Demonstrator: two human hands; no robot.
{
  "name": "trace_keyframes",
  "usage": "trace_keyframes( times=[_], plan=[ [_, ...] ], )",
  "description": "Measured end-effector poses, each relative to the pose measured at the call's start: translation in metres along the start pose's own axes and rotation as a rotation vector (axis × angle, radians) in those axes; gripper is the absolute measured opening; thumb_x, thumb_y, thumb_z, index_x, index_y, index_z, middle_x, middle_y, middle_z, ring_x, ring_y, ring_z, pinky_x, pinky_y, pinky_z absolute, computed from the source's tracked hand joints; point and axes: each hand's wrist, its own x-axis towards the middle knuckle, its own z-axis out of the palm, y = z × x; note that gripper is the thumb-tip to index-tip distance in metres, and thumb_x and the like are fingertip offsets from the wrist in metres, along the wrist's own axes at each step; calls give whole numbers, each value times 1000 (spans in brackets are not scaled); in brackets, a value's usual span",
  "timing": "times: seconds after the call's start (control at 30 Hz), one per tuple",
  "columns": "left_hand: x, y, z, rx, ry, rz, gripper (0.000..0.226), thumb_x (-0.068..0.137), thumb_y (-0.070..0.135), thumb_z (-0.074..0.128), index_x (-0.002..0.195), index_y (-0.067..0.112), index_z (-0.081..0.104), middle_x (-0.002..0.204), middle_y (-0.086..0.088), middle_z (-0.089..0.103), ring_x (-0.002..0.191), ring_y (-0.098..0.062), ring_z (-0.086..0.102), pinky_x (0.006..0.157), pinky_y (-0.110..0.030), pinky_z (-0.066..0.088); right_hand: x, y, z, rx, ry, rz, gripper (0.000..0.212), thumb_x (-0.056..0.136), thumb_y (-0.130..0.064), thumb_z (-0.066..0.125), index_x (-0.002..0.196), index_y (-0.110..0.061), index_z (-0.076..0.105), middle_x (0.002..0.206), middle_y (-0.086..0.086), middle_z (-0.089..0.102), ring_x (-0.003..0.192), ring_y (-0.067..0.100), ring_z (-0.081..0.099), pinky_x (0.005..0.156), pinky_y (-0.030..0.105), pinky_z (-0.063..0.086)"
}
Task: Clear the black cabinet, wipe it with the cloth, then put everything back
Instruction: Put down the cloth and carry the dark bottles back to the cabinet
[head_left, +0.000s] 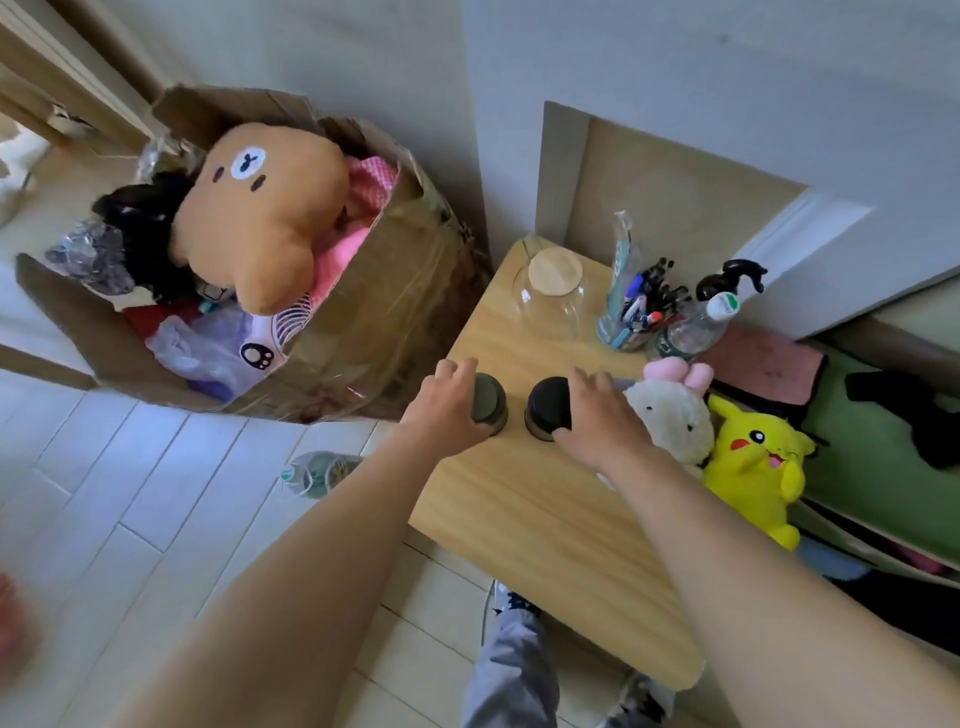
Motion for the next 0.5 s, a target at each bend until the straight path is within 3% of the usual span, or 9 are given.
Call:
trace_keyframes(
  times=[0.1,0.27,0.4,0.5],
  plan=[
    [18,-9,12,46,-60,19,101,77,37,83,153,23,19,147,-7,33,130,-30,44,99,-47,52,16,1,13,-10,-43,12,80,88,-19,70,149,-21,19,142,14,31,125,39,46,76,38,46],
    [42,-17,33,132,-116,64,110,74,43,85,154,22,14,148,-10,32,128,-36,45,104,-48,46,33,-11,28,-85,-95,19,90,87,-13,70,152,-28,10,145,12,24,127,42,40,88,45,50],
    [51,-19,42,138,-127,59,105,77,36,85,154,18,16,147,-11,31,128,-36,42,106,-46,43,41,-12,37,-157,-105,37,93,85,-7,71,151,-30,10,147,16,20,129,44,36,89,45,48],
    [54,-20,45,153,-112,72,98,79,33,83,152,19,18,143,-11,33,125,-34,44,103,-44,46,44,-11,42,-168,-96,59,91,84,-3,71,149,-30,13,143,18,21,126,43,39,81,42,47]
  ],
)
